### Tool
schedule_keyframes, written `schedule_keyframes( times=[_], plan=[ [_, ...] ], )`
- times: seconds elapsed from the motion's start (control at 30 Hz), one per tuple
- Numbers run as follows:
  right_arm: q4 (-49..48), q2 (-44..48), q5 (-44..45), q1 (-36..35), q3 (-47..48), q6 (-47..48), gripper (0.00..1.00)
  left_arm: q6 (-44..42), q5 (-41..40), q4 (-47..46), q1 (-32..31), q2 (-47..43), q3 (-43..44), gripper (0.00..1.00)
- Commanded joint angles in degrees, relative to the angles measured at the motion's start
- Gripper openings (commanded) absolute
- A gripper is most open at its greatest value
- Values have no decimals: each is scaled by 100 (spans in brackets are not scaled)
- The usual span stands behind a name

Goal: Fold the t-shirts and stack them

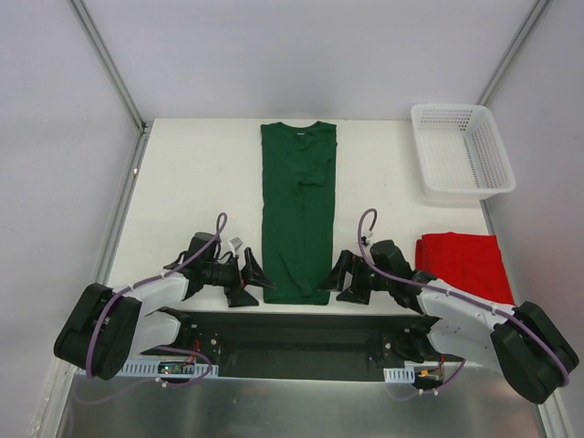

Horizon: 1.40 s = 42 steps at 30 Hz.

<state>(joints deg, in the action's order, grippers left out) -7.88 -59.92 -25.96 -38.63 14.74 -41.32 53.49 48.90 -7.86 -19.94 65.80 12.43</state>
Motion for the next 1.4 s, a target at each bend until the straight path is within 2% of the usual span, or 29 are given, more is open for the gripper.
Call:
schedule_keyframes(
  times=[0.0,0.2,0.3,0.53,0.73,0.83,1.07,1.37],
  plan=[
    [-2,463,574,-30,-488,-315,98,302,-338,-962,-325,100,-249,99],
    [-213,1192,899,-293,-946,-719,96,390,-373,-1244,-423,-146,-337,98],
    [-572,1150,1101,-618,-1008,-939,96,363,-355,-1253,-423,-173,-398,97],
    [-2076,-570,952,-1120,-938,-1150,96,390,-373,-1262,-422,-383,-601,95],
    [-2482,-697,961,-1138,-1043,-1264,96,416,-373,-1463,-422,-472,-662,95],
    [-2324,-670,978,-1111,-974,-1229,96,425,-390,-1605,-423,-454,-689,95],
    [99,-29,1532,-1129,-306,-922,96,521,-338,-2316,-423,238,-645,88],
    [761,-116,1725,-1138,-139,-1010,99,653,-259,-2756,-431,653,-680,83]
  ],
)
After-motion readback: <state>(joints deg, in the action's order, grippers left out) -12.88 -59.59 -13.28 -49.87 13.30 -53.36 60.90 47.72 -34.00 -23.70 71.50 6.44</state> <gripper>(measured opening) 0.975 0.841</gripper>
